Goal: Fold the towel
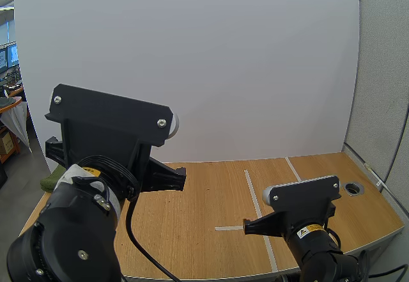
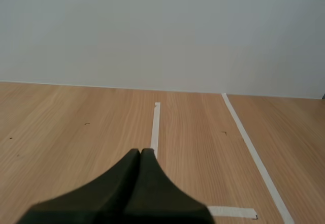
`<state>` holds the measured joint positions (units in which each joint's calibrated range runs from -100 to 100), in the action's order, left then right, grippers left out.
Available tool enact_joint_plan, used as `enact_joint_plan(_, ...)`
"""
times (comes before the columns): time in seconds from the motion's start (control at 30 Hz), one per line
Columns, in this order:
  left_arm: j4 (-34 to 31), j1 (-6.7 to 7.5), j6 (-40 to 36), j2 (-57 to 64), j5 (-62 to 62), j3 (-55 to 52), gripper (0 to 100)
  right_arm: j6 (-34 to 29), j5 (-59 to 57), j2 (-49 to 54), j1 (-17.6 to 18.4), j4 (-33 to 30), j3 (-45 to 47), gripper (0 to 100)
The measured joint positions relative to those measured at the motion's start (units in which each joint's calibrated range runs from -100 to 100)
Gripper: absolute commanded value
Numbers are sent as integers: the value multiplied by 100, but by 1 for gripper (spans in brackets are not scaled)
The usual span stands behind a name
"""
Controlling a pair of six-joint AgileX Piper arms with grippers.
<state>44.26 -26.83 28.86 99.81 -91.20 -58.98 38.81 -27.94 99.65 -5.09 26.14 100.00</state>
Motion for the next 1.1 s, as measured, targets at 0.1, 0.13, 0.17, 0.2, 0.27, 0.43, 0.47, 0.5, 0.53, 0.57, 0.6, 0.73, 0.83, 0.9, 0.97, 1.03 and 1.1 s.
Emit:
enact_joint_plan(0.1, -74, 0, 0, 0, 0, 0, 0, 0, -59, 0, 0, 0, 0, 0)
enact_joint_plan(0.13, -74, 0, 0, 0, 0, 0, 0, 0, -57, 0, 0, 0, 0, 0)
enact_joint_plan(0.17, -74, 0, 0, 0, 0, 0, 0, 0, -57, 0, 0, 0, 0, 0)
enact_joint_plan(0.2, -74, 0, 0, 0, 0, 0, 0, 0, -75, 0, 0, 0, 0, 0)
enact_joint_plan(0.27, -74, 0, 0, 0, 15, 0, 0, 0, -89, 0, 0, 0, 0, 0)
enact_joint_plan(0.43, -165, 190, -64, 0, 376, -71, 0, 0, -89, 0, 0, 0, 0, 0)
enact_joint_plan(0.47, -231, 284, -115, 0, 604, -85, 0, 0, -89, 0, 0, 0, 0, 0)
enact_joint_plan(0.5, -356, 376, -239, 0, 911, -109, 0, 0, -89, 0, 0, 0, 0, 0)
enact_joint_plan(0.53, -536, 523, -444, 0, 1335, -159, 0, 0, -89, 0, 0, 0, 0, 0)
enact_joint_plan(0.57, -844, 725, -767, 7, 1853, -213, 0, 0, -89, 0, 0, 0, 0, 0)
enact_joint_plan(0.6, -1190, 864, -1006, 7, 2299, -248, 0, 0, -89, 0, 0, 0, 0, 0)
enact_joint_plan(0.73, -3000, 1652, -2086, 7, 3335, -416, 0, 0, -89, 0, 0, 0, 0, 0)
enact_joint_plan(0.83, -3982, 2108, -2652, 7, 3405, -569, 0, 0, -89, 0, 0, 0, 0, 0)
enact_joint_plan(0.9, -4577, 2397, -3120, 7, 3405, -660, 0, 0, -89, 0, 0, 0, 0, 0)
enact_joint_plan(0.97, -5198, 2713, -3662, 7, 3405, -737, 0, 0, -89, 0, 0, 0, 0, 0)
enact_joint_plan(1.03, -5811, 3063, -4190, 7, 3355, -824, 0, 0, -89, 0, 0, 0, 0, 0)
enact_joint_plan(1.1, -6294, 3338, -4565, 7, 3281, -927, 0, 0, -89, 0, 0, 0, 0, 0)
